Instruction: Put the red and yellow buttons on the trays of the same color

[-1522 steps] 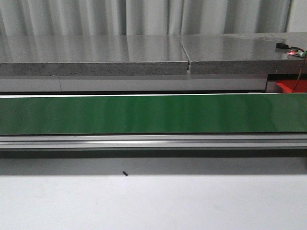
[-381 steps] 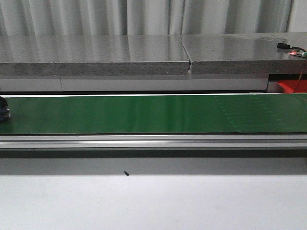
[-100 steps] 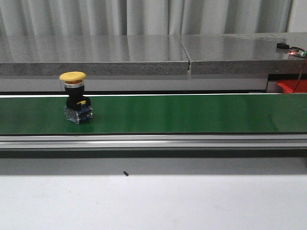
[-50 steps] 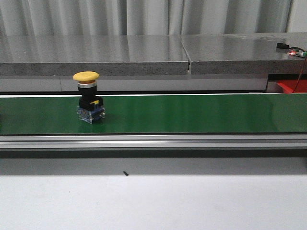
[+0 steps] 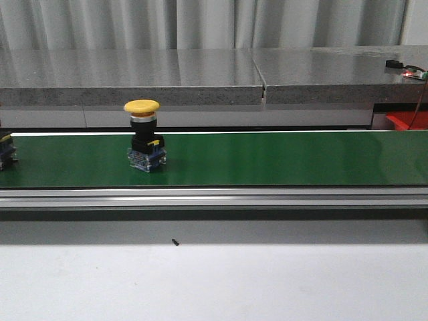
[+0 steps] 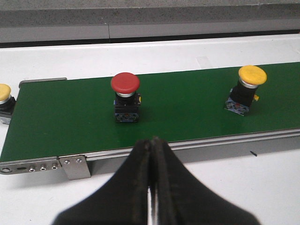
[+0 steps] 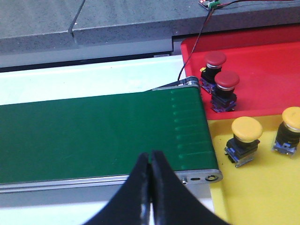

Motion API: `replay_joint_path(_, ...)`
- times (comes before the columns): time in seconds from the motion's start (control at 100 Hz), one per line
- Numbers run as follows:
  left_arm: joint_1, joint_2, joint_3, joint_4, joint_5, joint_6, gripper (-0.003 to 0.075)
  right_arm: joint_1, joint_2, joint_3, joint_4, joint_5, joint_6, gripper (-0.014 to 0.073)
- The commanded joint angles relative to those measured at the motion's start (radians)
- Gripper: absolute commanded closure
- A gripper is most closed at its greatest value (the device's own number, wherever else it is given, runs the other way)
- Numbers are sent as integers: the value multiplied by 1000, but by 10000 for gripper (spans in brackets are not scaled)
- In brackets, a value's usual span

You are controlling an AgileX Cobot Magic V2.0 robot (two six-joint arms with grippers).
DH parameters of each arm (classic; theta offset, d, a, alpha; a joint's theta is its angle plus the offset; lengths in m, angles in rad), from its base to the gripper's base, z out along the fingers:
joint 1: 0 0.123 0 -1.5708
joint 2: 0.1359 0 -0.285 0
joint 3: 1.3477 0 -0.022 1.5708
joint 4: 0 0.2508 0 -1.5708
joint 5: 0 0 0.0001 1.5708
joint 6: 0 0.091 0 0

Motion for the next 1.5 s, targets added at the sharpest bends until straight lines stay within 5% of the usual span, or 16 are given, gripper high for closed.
replay_joint_path(0.0,-8,4,-24,-9,-63,-9,739,0,2,-25,-8,-79,0,661)
replay_joint_path(0.52,-8,4,-24,-9,-63,-9,739,8,108,-133,-8,-46,-66,661)
replay_joint_path(1.04,-8,4,-24,-9,-63,-9,739,242,493,-460,0,110,-191,651)
replay_joint_path(1.16,-8,4,-24,-9,-63,-9,739,291,586,-549,12,186,-191,538)
replay_joint_path(1.38,-8,4,-24,-9,-63,-9,739,348,735,-687,55,295,-192,110)
replay_joint_path(1.49,-8,4,-24,-9,-63,-9,739,379,797,-743,77,313,-192,39)
